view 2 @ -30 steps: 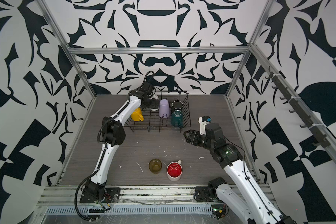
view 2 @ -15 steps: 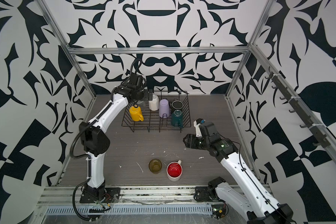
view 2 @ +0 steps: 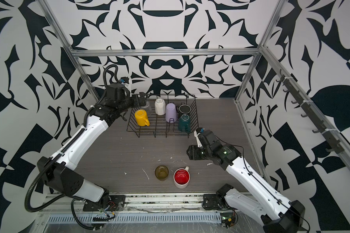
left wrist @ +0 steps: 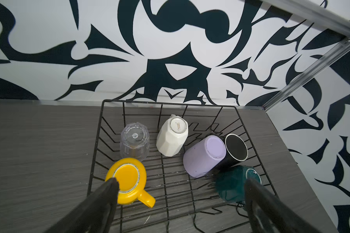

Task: Load cups into a dish rack
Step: Pick up the cup from the bottom-center of the table.

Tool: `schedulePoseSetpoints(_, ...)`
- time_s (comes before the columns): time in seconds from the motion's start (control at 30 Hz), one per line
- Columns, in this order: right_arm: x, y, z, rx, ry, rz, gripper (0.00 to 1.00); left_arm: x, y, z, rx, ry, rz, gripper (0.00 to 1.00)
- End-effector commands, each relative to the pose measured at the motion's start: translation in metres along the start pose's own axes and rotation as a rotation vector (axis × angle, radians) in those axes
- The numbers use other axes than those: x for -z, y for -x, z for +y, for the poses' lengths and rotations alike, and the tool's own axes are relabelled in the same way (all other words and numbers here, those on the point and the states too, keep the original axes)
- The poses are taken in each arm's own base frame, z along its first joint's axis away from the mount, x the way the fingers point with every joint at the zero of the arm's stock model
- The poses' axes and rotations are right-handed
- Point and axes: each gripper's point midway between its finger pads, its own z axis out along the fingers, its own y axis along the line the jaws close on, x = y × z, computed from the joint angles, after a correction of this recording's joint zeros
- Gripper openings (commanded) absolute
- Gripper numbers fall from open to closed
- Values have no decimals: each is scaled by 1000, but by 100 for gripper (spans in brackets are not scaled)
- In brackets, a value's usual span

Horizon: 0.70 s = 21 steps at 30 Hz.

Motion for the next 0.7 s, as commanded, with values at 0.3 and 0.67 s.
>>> schedulePoseSetpoints(0.3, 2, -45, -5, 54, -112, 92, 61, 58, -25, 7, -108, -81, -54, 99)
schedulePoseSetpoints(0.67, -8, -83, -2, 92, -170, 203, 57, 83, -31, 7, -199, -116, -86, 99)
